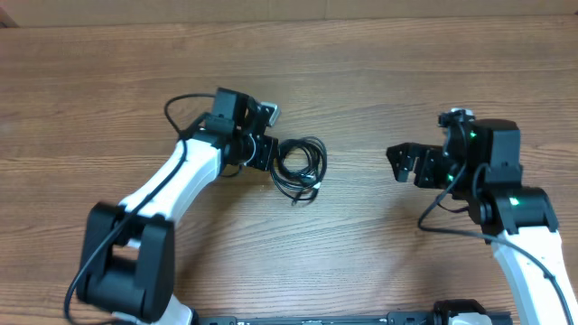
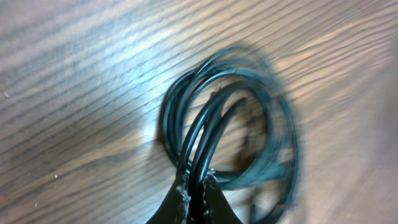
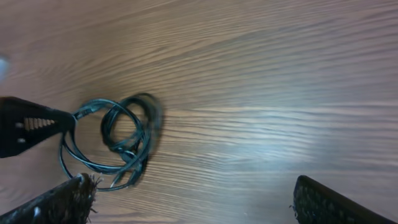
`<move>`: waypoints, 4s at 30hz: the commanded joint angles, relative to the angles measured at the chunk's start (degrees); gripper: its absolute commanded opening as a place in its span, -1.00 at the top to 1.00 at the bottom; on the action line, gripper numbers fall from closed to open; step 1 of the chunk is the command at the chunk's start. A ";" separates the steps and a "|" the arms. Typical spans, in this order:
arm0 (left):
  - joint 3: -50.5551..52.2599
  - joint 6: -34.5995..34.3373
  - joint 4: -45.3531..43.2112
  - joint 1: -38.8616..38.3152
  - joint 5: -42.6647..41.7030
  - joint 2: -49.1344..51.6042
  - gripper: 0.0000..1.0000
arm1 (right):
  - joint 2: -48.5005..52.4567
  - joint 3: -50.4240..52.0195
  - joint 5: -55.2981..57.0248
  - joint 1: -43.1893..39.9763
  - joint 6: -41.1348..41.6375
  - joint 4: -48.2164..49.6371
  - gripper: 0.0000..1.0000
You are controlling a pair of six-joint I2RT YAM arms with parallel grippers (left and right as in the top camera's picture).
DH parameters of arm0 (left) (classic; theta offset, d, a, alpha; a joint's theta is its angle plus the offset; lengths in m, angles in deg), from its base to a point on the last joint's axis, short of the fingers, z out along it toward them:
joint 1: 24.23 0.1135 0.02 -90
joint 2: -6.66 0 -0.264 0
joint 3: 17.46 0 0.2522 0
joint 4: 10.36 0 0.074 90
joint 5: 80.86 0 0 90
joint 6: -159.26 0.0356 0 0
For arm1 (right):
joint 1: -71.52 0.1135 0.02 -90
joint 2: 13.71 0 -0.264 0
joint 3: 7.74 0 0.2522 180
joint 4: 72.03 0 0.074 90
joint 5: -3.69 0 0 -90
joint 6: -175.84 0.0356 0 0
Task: Untangle cables
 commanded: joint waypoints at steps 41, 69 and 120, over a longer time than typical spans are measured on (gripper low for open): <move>-1.73 -8.61 16.87 -0.42 2.84 -4.15 0.92 | 39.58 -1.64 10.40 27.80 30.58 32.09 -0.37; -4.26 -11.06 24.57 7.37 17.09 -5.92 0.92 | 32.63 -2.69 17.73 19.85 30.99 18.47 0.93; -15.41 -25.62 13.66 -11.65 8.37 7.56 0.44 | 18.27 -9.62 19.21 10.40 16.22 0.48 -0.72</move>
